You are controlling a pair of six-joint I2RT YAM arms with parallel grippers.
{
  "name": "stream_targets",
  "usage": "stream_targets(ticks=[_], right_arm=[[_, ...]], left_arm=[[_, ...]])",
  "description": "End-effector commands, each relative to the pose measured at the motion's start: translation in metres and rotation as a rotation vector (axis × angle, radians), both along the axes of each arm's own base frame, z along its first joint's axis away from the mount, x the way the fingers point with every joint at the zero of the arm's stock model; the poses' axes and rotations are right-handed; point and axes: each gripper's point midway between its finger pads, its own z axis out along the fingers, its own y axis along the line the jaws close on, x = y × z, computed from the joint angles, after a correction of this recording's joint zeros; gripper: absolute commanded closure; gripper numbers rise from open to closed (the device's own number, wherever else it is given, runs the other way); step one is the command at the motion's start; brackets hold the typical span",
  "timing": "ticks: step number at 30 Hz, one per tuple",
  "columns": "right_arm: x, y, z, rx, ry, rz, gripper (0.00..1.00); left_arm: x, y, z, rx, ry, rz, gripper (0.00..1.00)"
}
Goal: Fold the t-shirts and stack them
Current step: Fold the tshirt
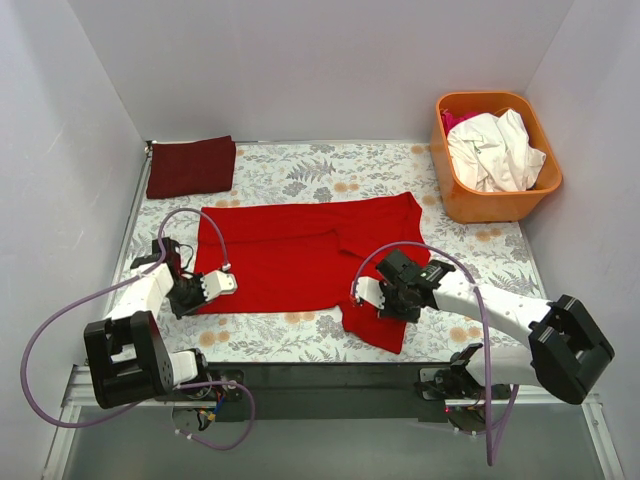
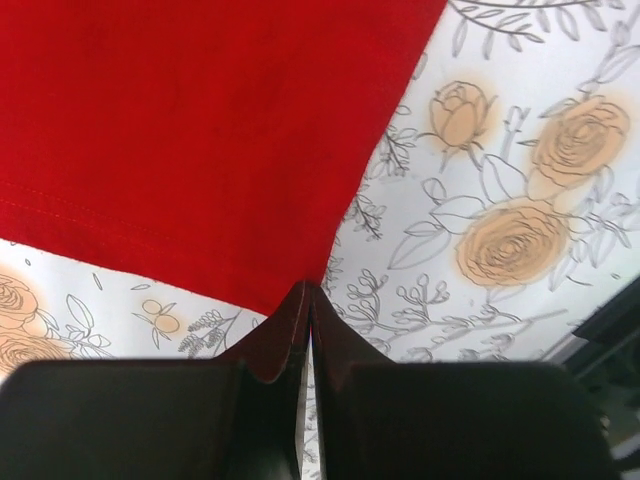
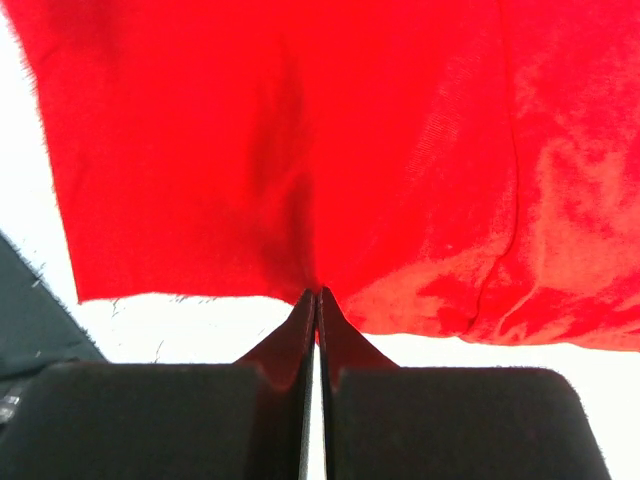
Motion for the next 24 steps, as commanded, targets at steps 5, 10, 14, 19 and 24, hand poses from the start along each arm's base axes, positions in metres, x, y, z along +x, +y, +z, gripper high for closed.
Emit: stream_targets(ticks=[5,10,14,19,24], right_arm=[[0.001,0.005,0.038,0.093,0.010,0.065,0.99],[0.018,0.003,0.055,0.113,-0.052,0.052,0.99],[0.025,0.002,0.063,0.113,-0.081,0.052,0.99],[0.042,0.002,0.076,0.121,-0.135,0.056,0.99],[0.065,0.002,0.086,0.115,-0.154,0.047,0.99]], left_arm=[[0.010,-0.012,0.040,-0.086,-0.016,0.005,1.00],[0.023,-0.014,0.051,-0.109,-0.038,0.019,1.00],[0.031,-0.013,0.053,-0.111,-0.046,0.024,1.00],[0.047,-0.014,0.060,-0.143,-0.056,0.057,1.00],[0.072,-0.014,0.069,-0.168,-0.104,0.089,1.00]])
